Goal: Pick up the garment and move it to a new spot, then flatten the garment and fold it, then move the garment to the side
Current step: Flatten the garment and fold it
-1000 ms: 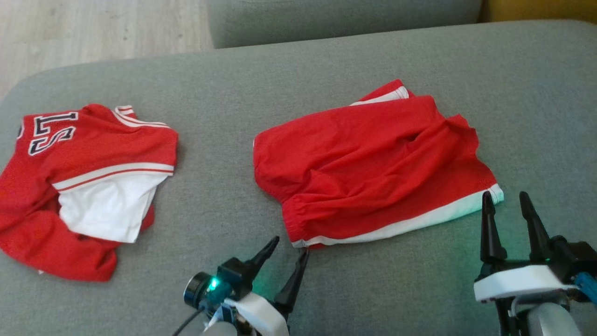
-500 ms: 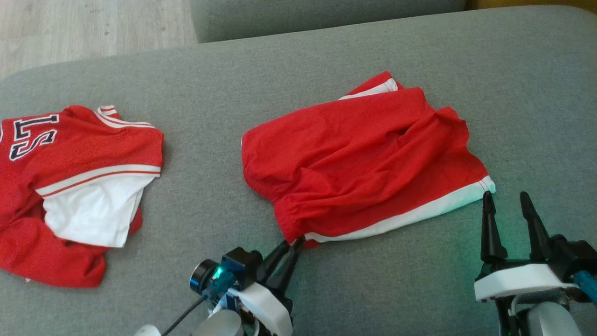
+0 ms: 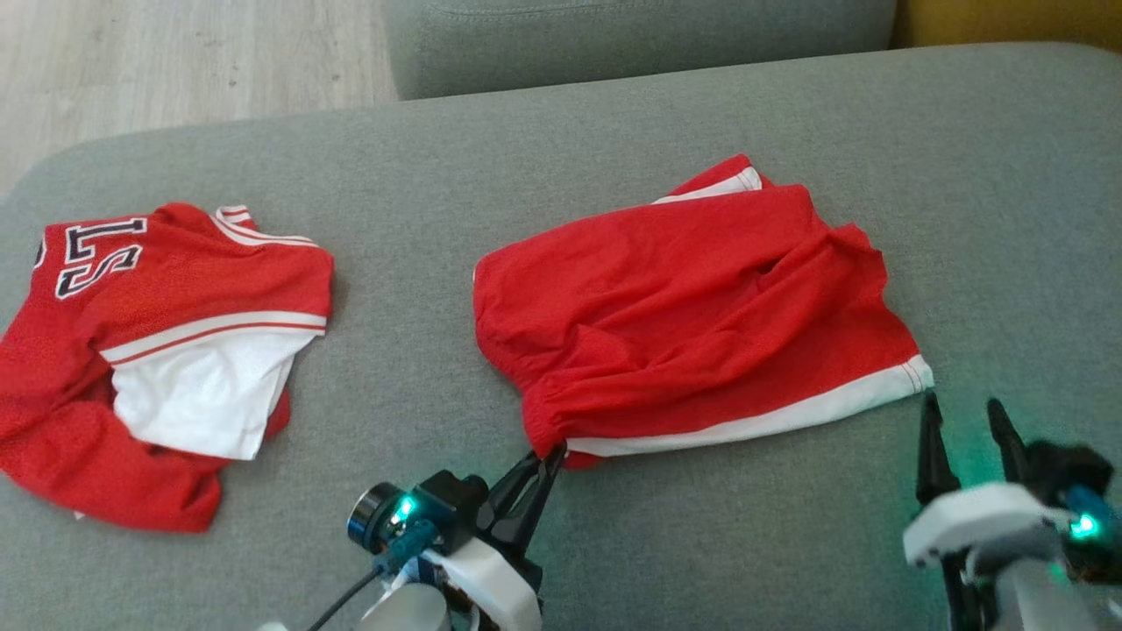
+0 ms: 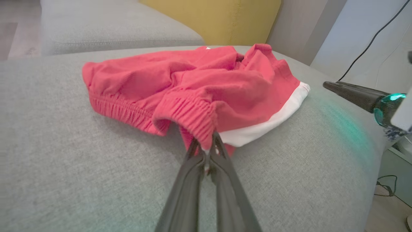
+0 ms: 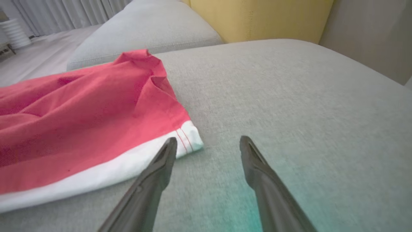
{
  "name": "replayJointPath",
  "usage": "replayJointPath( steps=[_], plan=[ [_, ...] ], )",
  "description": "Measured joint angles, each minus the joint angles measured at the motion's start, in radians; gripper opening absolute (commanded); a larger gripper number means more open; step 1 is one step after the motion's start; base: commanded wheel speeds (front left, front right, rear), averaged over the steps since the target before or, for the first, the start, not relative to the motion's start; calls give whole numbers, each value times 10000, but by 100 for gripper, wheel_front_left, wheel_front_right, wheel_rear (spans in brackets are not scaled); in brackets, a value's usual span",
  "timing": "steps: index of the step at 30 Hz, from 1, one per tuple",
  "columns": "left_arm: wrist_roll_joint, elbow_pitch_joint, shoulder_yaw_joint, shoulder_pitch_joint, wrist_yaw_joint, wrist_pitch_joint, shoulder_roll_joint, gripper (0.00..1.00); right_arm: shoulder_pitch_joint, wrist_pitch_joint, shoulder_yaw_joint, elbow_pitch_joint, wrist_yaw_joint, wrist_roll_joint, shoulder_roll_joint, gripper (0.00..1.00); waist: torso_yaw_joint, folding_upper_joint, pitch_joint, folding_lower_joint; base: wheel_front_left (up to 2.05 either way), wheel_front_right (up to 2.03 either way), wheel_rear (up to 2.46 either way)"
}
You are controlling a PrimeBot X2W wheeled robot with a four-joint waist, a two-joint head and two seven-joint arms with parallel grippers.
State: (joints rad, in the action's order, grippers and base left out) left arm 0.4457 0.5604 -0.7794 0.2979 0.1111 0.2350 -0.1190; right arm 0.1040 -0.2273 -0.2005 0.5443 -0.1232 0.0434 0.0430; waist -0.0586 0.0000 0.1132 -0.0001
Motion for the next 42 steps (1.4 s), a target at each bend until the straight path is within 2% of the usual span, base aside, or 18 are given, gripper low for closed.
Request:
replayJointPath(
  steps=[5, 14, 22, 35, 36, 37, 38, 42],
  plan=[
    [-81, -322, -61, -10, -150, 42, -31, 0, 1053, 314, -27, 1124, 0, -221, 2, 100, 125, 0, -29, 0, 0, 0, 0],
    [-142, -637, -232, -171, -230, 42, -192, 0, 1718, 441, -54, 2385, 0, -1078, 8, 100, 259, 0, 160, 1, 0, 0, 0],
    [-142, -740, -276, -166, -230, 36, -240, 0, 2196, 278, -58, 2665, 0, -1760, 12, 100, 315, 0, 261, 1, 0, 0, 0],
    [-127, -744, -314, -160, -245, 25, -297, 0, 2393, 56, 25, 2922, 0, -2138, 15, 99, 293, 0, 234, 0, 0, 0, 0],
    [-127, -744, -322, -159, -245, 25, -303, 0, 2392, 42, 29, 2922, 0, -2219, 15, 49, 291, 0, 234, 1, 0, 0, 0],
    [-127, -744, -328, -159, -247, 21, -307, 0, 2392, -15, 29, 2922, 0, -2263, 15, 18, 289, 0, 235, 1, 0, 0, 0],
    [-125, -744, -330, -158, -263, -2, -313, 0, 2392, -25, 31, 2922, 0, -2311, 15, 0, 288, 0, 235, 1, 0, 0, 0],
    [-50, -744, -337, -157, -320, -52, -347, 0, 2392, -27, 40, 2945, 0, -2368, 15, 0, 262, 0, 216, 1, 0, 0, 0]
  ],
)
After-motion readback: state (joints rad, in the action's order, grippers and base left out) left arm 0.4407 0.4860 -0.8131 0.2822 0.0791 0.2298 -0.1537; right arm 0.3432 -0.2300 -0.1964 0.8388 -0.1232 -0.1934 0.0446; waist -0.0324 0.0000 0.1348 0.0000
